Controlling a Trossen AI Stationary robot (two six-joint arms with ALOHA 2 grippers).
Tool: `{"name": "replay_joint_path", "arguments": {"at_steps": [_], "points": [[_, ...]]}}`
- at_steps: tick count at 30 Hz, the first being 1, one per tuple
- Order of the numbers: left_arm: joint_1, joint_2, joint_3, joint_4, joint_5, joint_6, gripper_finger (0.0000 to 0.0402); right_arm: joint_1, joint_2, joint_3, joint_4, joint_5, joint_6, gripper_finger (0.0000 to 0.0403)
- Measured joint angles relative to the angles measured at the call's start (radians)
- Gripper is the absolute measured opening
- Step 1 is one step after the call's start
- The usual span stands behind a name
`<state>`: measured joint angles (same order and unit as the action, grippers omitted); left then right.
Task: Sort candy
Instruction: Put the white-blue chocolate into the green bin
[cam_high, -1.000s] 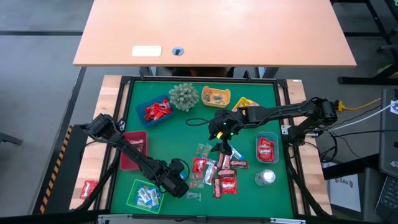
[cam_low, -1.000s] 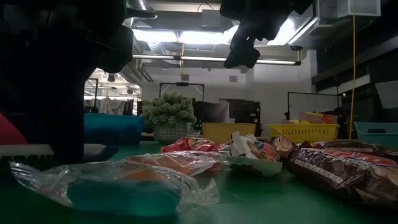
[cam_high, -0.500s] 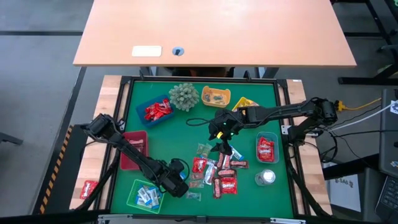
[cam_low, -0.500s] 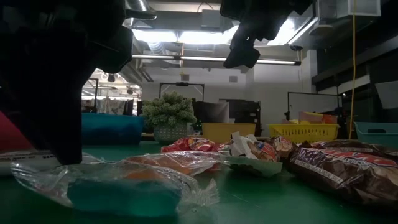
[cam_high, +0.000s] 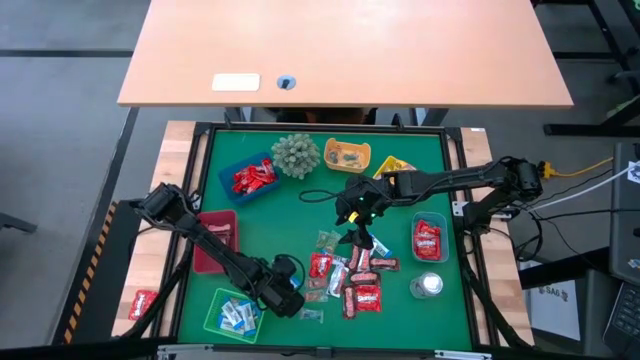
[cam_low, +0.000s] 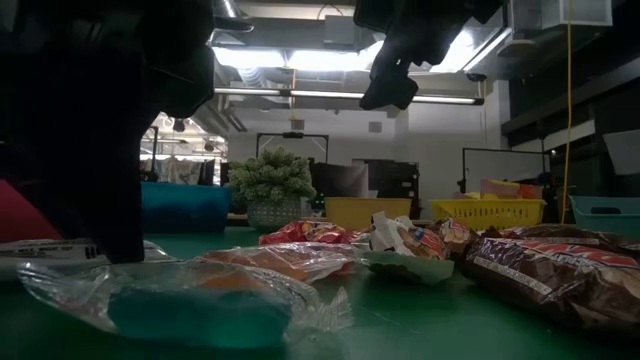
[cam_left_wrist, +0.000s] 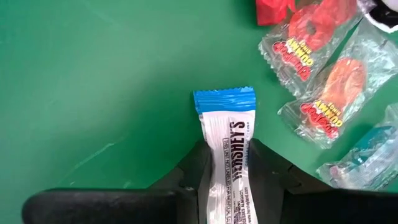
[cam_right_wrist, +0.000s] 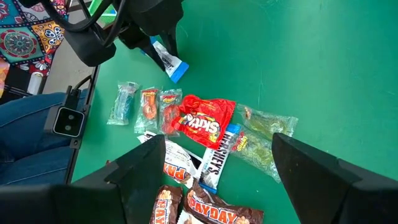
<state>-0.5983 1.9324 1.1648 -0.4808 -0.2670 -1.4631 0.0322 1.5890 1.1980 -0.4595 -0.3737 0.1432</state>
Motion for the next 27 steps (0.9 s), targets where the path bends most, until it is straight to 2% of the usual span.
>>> {"name": "replay_joint_path", "arguments": {"at_steps": [11, 19, 27], "points": [[0.011, -0.066, -0.004, 0.005, -0.002, 0.043, 0.0073, 0.0, 0.0, 0.0, 0.0, 0.0, 0.0, 0.0294], [0.043, -0.135, -0.002, 0.0, 0.001, 0.156, 0.0073, 0.0, 0.0, 0.0, 0.0, 0.0, 0.0, 0.0294], [0.053, -0.14, -0.001, 0.009, 0.008, 0.2, 0.0051, 0.0, 0.0, 0.0, -0.012, 0.0, 0.0, 0.0294]]}}
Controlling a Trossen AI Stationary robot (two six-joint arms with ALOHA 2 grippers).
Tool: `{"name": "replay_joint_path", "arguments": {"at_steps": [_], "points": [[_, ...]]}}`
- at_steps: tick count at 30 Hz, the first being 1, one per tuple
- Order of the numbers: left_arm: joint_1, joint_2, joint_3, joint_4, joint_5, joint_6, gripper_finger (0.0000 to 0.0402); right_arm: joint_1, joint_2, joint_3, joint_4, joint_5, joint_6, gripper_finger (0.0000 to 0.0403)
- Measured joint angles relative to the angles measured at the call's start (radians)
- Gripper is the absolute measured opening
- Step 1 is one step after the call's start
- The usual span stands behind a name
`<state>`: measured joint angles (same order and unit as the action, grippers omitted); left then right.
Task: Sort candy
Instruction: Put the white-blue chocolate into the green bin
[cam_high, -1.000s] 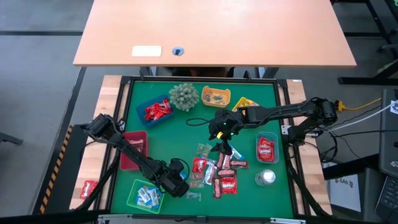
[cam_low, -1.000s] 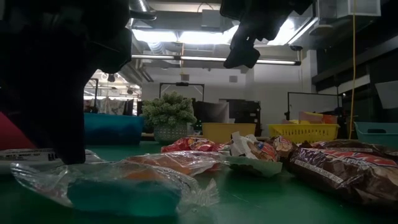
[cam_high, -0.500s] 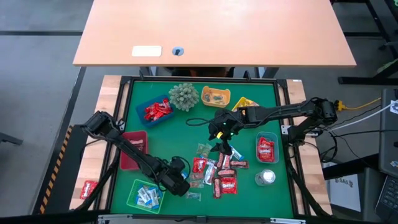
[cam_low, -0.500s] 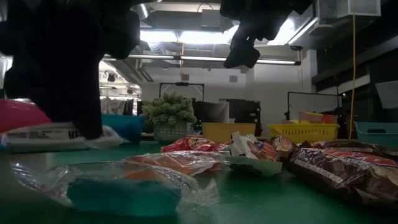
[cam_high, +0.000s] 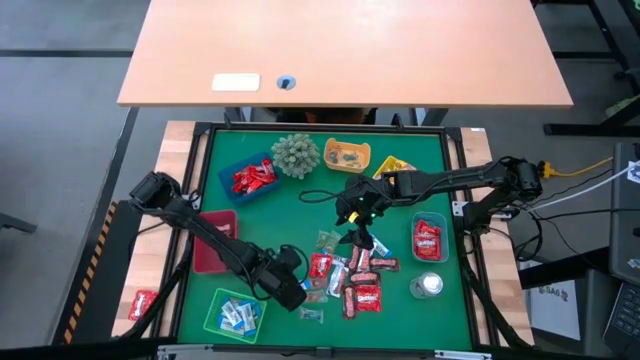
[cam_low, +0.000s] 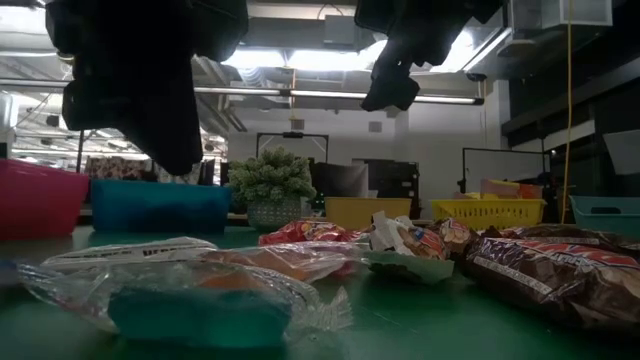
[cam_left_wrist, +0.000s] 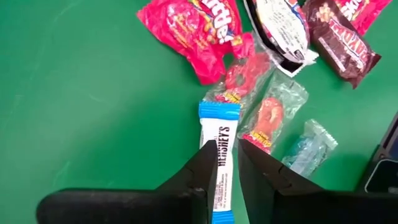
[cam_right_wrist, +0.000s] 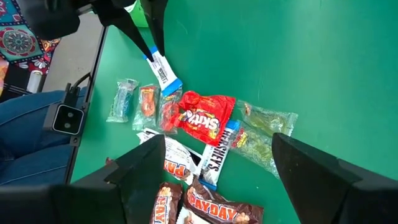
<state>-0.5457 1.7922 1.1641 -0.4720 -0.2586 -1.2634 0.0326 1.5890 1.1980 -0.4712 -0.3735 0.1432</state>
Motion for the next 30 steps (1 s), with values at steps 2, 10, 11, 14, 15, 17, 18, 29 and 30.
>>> {"name": "replay_joint_path", "arguments": {"at_steps": [2, 10, 11, 14, 15, 17, 18, 29, 30], "points": [[-0.007, 0.002, 0.0, 0.0, 0.003, 0.02, 0.0054, 0.0, 0.0, 0.0, -0.003, 0.0, 0.0, 0.0294], [-0.024, 0.002, 0.0, 0.003, 0.001, 0.045, 0.0119, 0.0, 0.0, 0.0, -0.002, 0.0, 0.0, 0.0294], [-0.027, 0.004, 0.0, 0.003, -0.002, 0.046, 0.0129, 0.0, 0.0, 0.0, -0.002, 0.0, 0.0, 0.0294], [-0.039, 0.009, 0.0, 0.003, -0.014, 0.058, 0.0154, 0.0, 0.0, 0.0, -0.002, 0.0, 0.0, 0.0294], [-0.043, 0.01, 0.0, 0.004, -0.015, 0.076, 0.0159, 0.0, 0.0, 0.0, -0.002, 0.0, 0.0, 0.0294], [-0.048, 0.022, 0.001, 0.018, -0.019, 0.114, 0.0164, 0.0, 0.0, 0.0, -0.002, 0.0, 0.0, 0.0294], [-0.052, 0.025, 0.001, 0.017, -0.022, 0.131, 0.0165, 0.0, 0.0, 0.0, -0.002, 0.0, 0.0, 0.0294], [-0.063, 0.094, 0.002, 0.054, -0.084, 0.227, 0.0166, 0.0, 0.0, 0.0, -0.003, 0.005, 0.0, 0.0294], [-0.065, 0.103, 0.002, 0.055, -0.085, 0.228, 0.0166, 0.0, 0.0, 0.0, -0.002, 0.005, 0.0, 0.0294]]}}
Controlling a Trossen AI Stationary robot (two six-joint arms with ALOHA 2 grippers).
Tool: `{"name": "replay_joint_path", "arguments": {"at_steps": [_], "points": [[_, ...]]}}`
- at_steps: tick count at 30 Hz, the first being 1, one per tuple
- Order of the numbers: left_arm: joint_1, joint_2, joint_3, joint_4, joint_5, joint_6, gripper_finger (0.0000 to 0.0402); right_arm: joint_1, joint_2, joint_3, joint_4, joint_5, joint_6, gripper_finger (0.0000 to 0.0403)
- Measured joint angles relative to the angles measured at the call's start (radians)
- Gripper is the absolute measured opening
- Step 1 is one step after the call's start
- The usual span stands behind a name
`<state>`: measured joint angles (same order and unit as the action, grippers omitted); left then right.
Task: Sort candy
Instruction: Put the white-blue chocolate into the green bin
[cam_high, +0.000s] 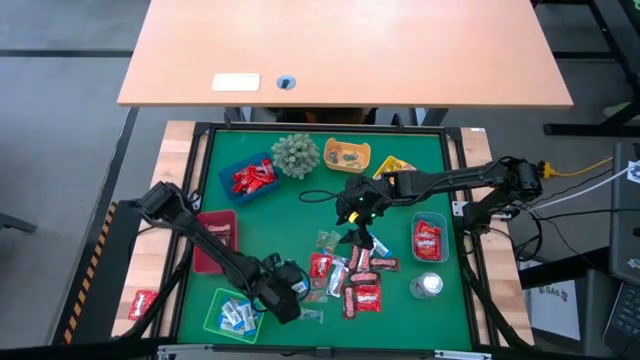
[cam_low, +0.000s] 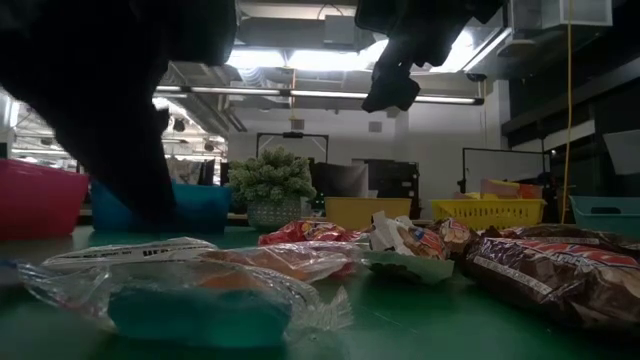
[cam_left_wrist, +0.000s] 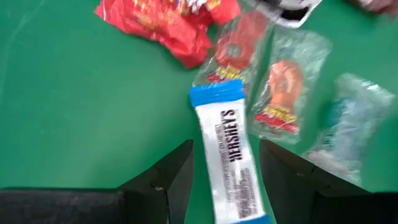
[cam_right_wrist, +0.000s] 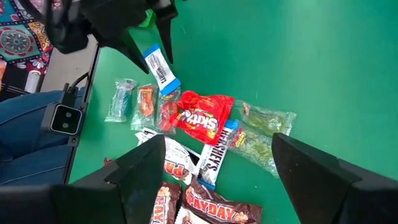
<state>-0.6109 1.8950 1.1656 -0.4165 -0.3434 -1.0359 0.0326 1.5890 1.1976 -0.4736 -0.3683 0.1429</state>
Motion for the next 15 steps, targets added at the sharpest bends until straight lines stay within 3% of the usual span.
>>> {"name": "replay_joint_path", "arguments": {"at_steps": [15], "points": [[-0.004, 0.071, 0.002, 0.014, -0.021, 0.002, 0.0166, 0.0, 0.0, 0.0, 0.0, 0.018, 0.0, 0.0294]]}}
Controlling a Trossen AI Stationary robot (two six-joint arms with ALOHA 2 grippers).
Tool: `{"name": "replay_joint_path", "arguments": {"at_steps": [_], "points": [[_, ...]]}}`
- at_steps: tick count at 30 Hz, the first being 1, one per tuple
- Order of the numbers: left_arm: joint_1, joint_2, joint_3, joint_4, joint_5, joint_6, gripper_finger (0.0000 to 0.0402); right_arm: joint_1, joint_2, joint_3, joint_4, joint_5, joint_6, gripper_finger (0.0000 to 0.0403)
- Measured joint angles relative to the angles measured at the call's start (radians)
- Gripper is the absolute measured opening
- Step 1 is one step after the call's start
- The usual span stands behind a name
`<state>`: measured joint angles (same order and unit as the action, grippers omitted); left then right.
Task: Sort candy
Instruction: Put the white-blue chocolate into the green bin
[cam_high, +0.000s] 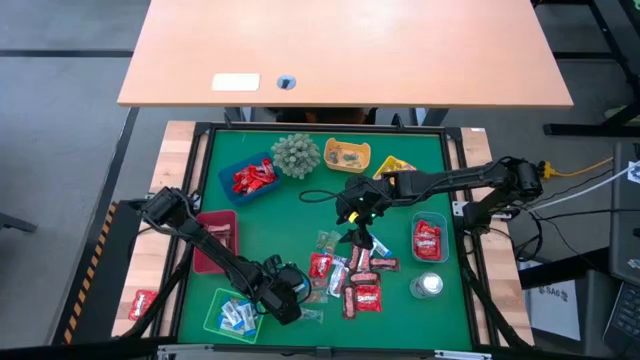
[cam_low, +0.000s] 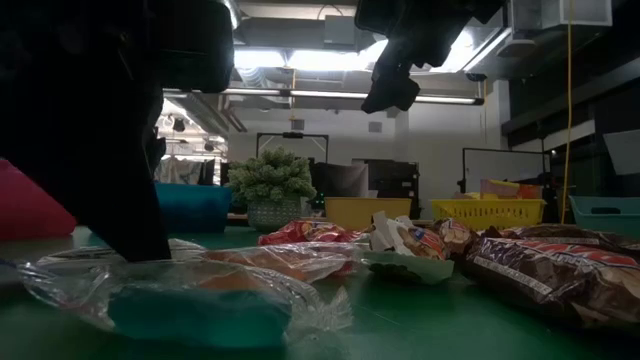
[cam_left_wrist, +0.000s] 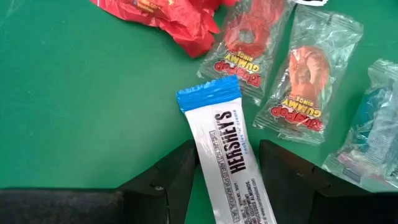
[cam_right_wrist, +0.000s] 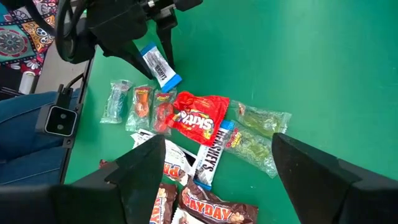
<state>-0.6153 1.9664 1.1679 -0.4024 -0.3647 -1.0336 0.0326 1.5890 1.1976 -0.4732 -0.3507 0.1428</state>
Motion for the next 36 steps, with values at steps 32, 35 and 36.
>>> {"name": "replay_joint_path", "arguments": {"at_steps": [32, 35, 36], "points": [[0.001, -0.037, -0.007, -0.019, 0.034, 0.115, 0.0055, 0.0, 0.0, 0.0, 0.0, 0.003, 0.0, 0.0294], [0.003, -0.088, -0.009, -0.019, 0.048, 0.153, 0.0055, 0.0, 0.0, 0.0, 0.0, 0.003, 0.0, 0.0294], [0.004, -0.11, -0.008, -0.02, 0.051, 0.159, 0.0055, 0.0, 0.0, 0.0, 0.0, 0.003, 0.0, 0.0294]]}}
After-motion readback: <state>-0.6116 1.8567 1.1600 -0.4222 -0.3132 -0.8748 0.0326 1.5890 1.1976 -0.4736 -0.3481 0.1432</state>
